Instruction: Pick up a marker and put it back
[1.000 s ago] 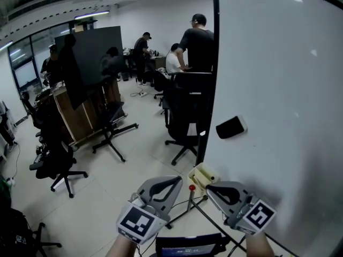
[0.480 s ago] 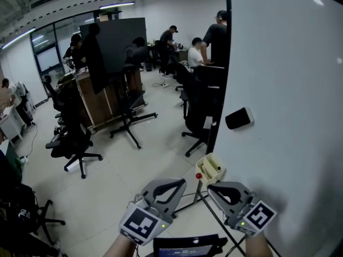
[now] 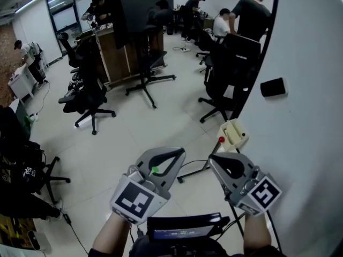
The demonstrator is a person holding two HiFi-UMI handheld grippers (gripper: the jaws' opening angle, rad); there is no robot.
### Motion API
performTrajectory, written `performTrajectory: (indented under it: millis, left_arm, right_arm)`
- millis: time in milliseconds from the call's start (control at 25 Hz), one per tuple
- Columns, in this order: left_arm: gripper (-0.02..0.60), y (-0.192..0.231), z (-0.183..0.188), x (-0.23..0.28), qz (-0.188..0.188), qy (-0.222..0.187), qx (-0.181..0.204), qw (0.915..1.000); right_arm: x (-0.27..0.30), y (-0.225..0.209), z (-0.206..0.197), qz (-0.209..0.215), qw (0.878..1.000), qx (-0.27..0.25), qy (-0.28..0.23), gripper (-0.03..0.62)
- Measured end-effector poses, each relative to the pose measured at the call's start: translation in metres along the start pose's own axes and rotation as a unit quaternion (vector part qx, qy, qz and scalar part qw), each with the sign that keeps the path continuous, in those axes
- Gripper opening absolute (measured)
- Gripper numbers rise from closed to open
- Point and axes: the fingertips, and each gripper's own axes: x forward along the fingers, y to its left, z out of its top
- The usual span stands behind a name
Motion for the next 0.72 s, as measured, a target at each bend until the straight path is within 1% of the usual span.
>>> performTrajectory:
  millis: [160, 440, 600, 720]
  left_arm:
    - [0.0, 0.02, -0.015, -0.054, 0.013, -0.008, -0.008, 0.9999]
    - [0.0, 0.056, -0.032, -0.152, 0.019, -0.024, -0.025, 0.9992]
    - [0.0, 0.068, -0.038, -0.19, 0.021, -0.038, -0.029, 0.9986]
    - [0.0, 0.068, -0.042, -0.212, 0.012, -0.043, -0.037, 0.9983]
  right_arm:
    - [0.035, 0.05, 0.004, 0.016, 1.0, -0.018, 0.011, 0.012]
    - [0.095, 0.133, 0.022, 0.012, 0.999, -0.035, 0.018, 0.012]
    - [0.121, 0.176, 0.03, 0.021, 0.997, -0.065, 0.025, 0.012]
    - [0.129, 0.201, 0.034, 0.018, 0.998, -0.06, 0.032, 0.012]
